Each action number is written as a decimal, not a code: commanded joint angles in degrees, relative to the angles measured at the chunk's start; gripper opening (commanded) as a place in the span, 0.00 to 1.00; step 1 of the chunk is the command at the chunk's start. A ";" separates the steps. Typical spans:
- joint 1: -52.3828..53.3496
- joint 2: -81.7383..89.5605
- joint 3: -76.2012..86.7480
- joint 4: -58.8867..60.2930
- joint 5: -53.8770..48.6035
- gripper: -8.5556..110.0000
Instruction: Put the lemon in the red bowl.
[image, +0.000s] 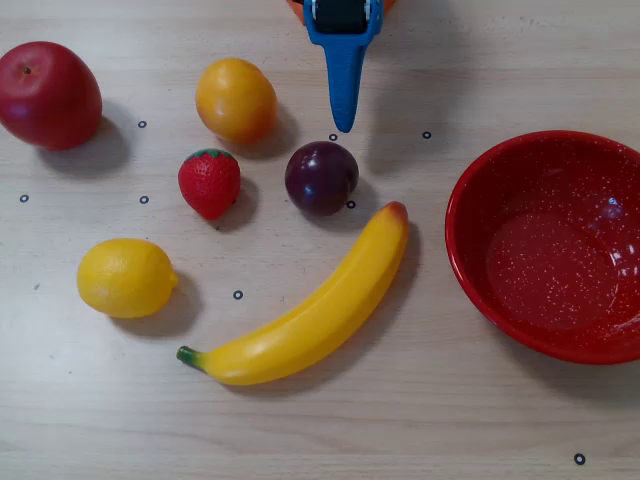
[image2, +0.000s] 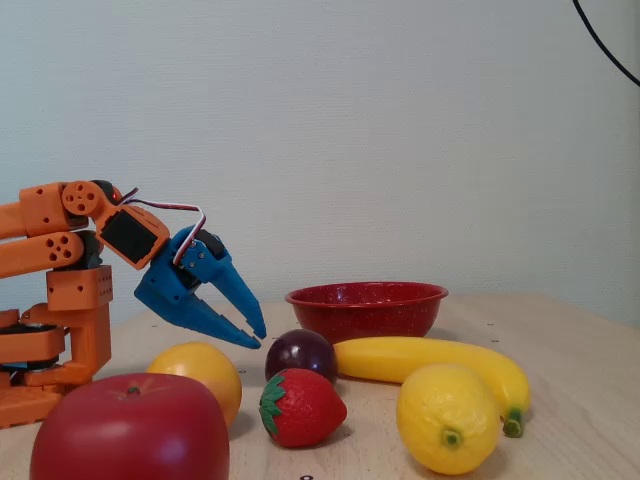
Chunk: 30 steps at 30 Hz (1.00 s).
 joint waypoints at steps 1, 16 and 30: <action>-1.23 0.26 0.09 -0.09 0.62 0.07; -3.08 -15.82 -25.05 13.36 1.32 0.07; -10.28 -41.40 -53.88 29.00 14.33 0.07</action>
